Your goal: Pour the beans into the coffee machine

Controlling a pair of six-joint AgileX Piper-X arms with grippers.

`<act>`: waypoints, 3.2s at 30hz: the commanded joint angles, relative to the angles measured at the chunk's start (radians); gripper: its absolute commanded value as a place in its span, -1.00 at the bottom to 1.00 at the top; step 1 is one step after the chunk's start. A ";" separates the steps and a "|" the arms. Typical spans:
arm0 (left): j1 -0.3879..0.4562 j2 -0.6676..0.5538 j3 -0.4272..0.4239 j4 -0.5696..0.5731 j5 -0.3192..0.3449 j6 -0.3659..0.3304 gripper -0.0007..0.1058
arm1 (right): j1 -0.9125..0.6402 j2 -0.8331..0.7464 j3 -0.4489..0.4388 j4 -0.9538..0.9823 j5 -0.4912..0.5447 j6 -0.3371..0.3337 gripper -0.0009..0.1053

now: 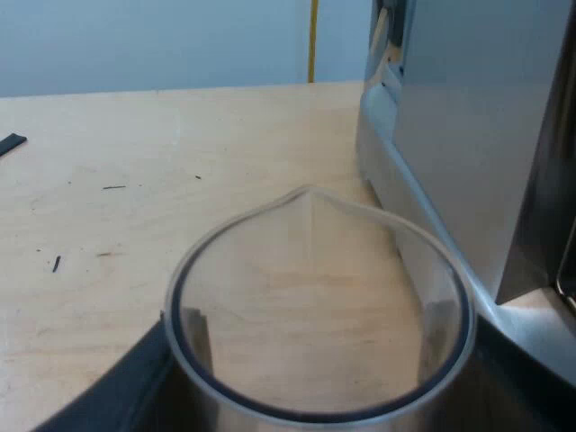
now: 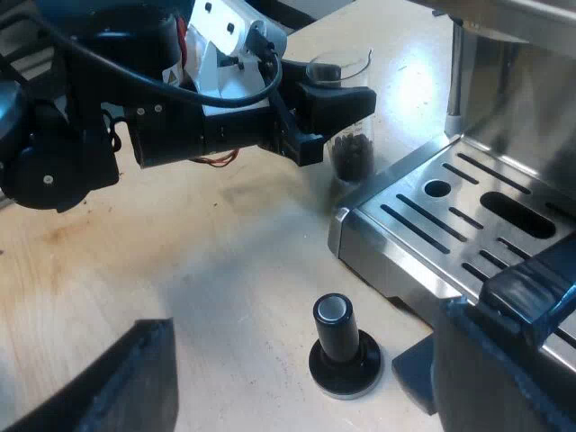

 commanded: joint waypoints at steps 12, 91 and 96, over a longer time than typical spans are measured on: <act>-0.002 -0.256 -0.003 0.243 0.053 -0.001 -0.52 | 0.001 -0.003 -0.003 -0.023 -0.008 -0.010 0.18; -0.120 -0.887 -0.725 1.443 0.080 0.266 -0.52 | 0.001 -0.223 -0.003 -0.514 0.325 -0.104 0.18; -0.198 -0.784 -0.812 1.443 0.043 0.275 -0.52 | 0.001 -0.223 -0.003 -0.514 0.327 -0.133 0.18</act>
